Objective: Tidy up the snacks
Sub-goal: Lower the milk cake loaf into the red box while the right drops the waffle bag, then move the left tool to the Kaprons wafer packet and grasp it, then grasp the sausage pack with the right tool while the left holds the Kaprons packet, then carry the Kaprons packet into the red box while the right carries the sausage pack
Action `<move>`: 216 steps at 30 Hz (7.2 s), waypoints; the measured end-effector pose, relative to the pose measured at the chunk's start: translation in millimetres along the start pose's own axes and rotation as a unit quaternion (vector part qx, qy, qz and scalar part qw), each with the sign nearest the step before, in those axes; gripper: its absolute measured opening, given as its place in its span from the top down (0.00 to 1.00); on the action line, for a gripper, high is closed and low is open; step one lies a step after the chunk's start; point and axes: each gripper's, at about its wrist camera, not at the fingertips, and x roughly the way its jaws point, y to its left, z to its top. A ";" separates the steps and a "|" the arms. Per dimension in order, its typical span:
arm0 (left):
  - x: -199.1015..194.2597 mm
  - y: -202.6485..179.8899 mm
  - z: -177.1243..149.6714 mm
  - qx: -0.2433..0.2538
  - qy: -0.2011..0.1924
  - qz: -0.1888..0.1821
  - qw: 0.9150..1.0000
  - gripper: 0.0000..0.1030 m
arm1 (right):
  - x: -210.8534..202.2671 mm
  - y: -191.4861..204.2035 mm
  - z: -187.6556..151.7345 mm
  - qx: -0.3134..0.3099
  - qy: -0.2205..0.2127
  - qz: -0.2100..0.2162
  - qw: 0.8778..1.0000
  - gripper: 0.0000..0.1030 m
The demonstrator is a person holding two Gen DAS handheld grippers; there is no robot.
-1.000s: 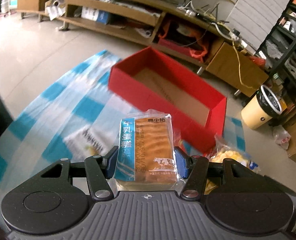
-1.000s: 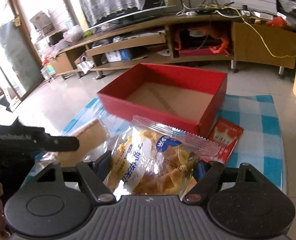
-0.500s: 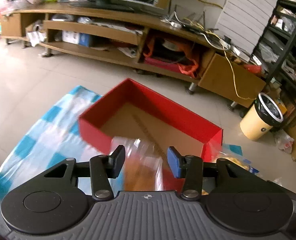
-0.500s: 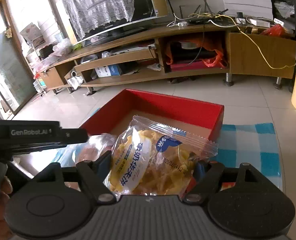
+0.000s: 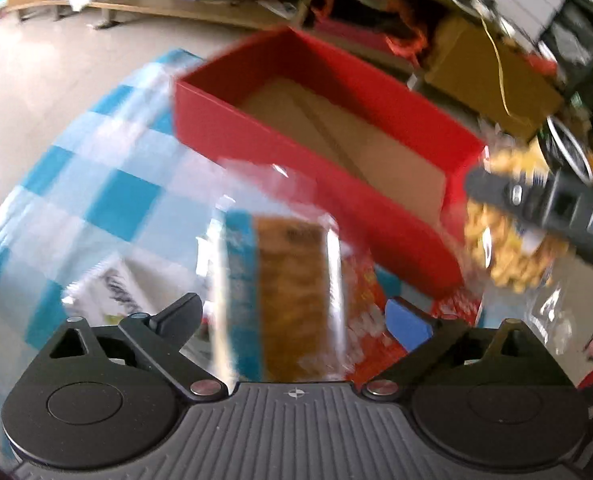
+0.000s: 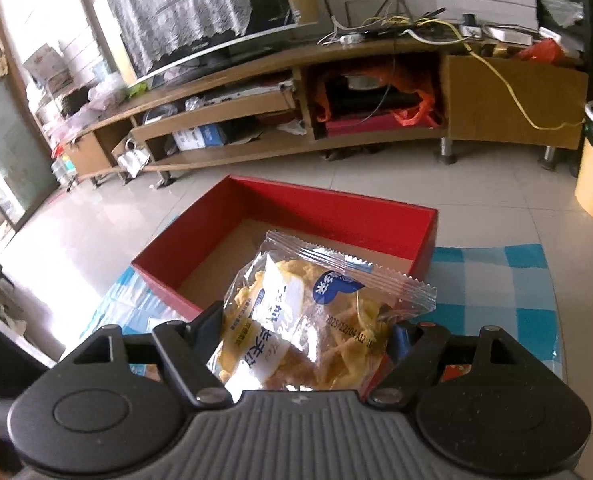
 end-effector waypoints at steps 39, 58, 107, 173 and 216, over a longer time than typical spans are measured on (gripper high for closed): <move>-26.0 -8.6 83.8 -0.033 -0.102 -0.031 0.994 0.38 | 26.1 -17.3 29.2 0.046 -0.017 0.025 0.998 0.24; 72.0 3.4 130.9 0.027 -0.098 0.064 0.993 0.20 | 97.1 -33.0 35.7 0.033 0.026 -0.010 0.999 0.22; 6.5 102.6 -0.5 -0.141 0.011 0.060 0.988 0.01 | -2.0 50.9 -42.7 -0.086 0.072 0.068 0.991 0.20; -66.4 150.4 -30.5 -0.139 -0.022 -0.015 0.990 0.31 | 21.8 103.8 -171.5 -0.212 0.181 0.111 0.954 0.00; -14.4 120.1 -44.3 -0.112 0.031 0.061 0.991 0.36 | -32.3 76.8 -133.1 -0.159 0.106 0.105 0.976 0.32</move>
